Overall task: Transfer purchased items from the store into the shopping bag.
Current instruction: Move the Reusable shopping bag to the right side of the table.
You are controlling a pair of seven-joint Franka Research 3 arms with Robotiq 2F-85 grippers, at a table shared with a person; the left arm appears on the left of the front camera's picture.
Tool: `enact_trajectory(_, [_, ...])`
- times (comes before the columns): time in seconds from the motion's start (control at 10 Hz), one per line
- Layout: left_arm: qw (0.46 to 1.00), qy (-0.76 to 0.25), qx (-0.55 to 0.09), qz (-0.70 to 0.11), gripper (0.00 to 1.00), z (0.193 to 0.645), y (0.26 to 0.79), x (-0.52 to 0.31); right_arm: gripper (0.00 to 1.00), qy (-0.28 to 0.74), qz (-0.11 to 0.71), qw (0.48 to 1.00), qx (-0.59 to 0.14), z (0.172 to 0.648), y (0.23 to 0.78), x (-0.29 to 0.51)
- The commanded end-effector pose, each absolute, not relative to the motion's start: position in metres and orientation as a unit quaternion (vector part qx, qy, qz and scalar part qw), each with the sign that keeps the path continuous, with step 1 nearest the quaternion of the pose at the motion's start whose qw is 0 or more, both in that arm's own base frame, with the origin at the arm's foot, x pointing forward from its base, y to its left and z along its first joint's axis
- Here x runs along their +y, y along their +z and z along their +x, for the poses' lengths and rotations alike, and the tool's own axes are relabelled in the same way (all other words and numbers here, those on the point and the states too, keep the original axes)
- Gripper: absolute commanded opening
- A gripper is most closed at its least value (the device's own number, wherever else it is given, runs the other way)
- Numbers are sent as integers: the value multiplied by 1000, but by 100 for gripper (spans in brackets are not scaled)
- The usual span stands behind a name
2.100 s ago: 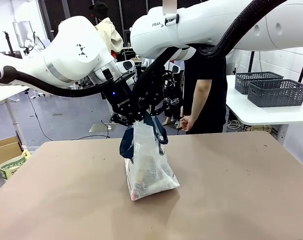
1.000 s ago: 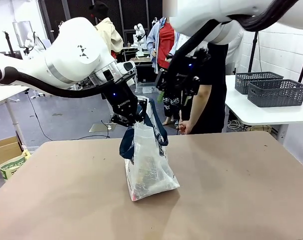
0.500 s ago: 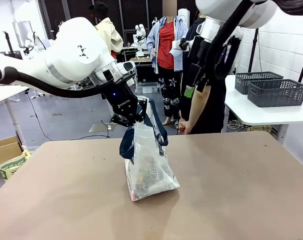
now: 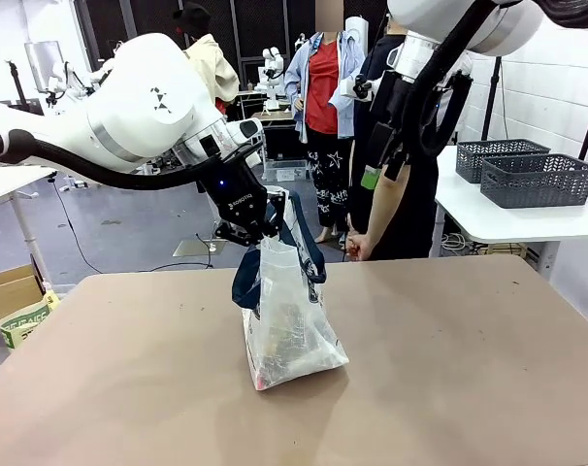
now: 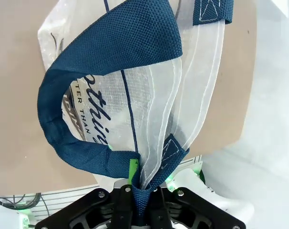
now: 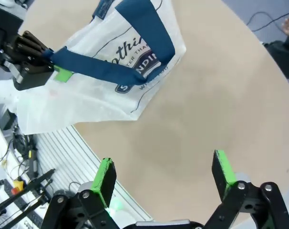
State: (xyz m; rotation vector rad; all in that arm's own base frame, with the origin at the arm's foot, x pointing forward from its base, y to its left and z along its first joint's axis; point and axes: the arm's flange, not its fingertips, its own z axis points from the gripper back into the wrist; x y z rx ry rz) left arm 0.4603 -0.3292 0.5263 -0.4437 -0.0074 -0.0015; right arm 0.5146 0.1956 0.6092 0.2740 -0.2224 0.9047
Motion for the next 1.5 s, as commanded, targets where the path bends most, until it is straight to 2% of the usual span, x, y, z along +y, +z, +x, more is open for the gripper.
enact_trajectory(0.0, [975,1,-2,-223,0,459,529,-328,100,504,168,840,-107,517,598,187])
enact_trajectory(0.3, [975,1,-2,-223,0,459,529,-328,100,593,257,739,-190,527,586,151])
enact_trajectory(0.6, [975,1,-2,-223,0,459,529,-328,100,628,292,682,-237,530,567,119])
enact_trajectory(0.9, [975,1,-2,-223,0,459,529,-328,100,639,263,676,-257,531,558,115])
enact_trajectory(1.4, [975,1,-2,-223,0,459,529,-328,100,633,278,680,-243,534,565,114])
